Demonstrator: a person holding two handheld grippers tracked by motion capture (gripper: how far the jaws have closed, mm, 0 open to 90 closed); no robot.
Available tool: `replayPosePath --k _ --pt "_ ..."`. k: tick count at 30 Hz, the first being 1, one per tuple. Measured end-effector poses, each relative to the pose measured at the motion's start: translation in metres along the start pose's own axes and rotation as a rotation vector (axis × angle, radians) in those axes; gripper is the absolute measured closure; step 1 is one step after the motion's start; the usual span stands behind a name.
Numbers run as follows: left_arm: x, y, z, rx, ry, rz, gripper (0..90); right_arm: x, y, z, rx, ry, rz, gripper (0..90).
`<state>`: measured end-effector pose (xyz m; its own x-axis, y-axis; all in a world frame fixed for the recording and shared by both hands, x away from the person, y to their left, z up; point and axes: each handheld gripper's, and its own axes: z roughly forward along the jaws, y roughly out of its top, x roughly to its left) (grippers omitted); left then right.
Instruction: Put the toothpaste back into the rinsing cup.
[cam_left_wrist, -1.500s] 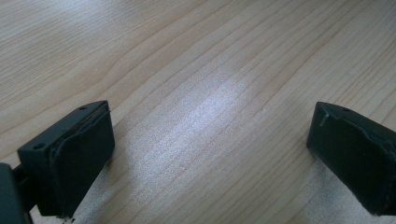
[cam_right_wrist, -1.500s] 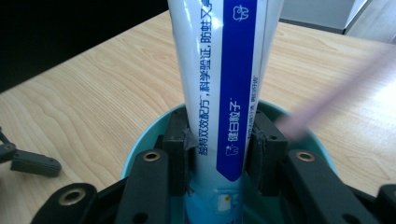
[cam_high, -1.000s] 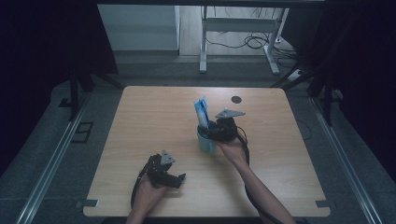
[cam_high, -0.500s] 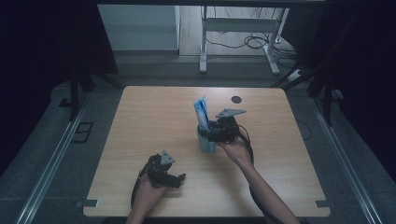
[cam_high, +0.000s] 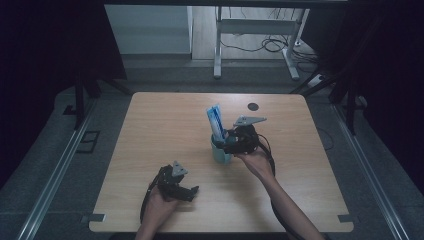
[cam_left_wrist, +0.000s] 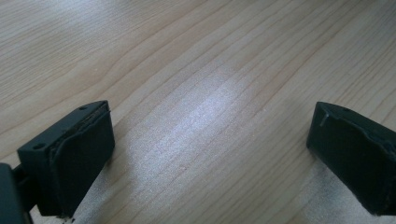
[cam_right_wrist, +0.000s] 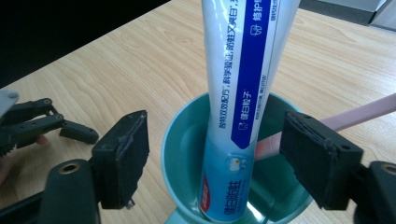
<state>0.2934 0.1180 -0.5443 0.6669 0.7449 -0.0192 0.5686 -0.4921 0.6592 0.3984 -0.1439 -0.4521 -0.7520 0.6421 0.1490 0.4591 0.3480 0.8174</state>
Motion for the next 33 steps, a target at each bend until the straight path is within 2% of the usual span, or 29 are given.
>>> replayPosePath --k 9,33 --pt "0.000 0.000 0.000 0.000 0.000 0.003 1.0 0.004 0.001 -0.005 0.009 -0.002 -0.028 15.0" --pt "0.000 0.000 0.000 0.000 0.001 0.003 1.0 0.008 -0.005 -0.022 0.016 -0.001 -0.046 11.7"
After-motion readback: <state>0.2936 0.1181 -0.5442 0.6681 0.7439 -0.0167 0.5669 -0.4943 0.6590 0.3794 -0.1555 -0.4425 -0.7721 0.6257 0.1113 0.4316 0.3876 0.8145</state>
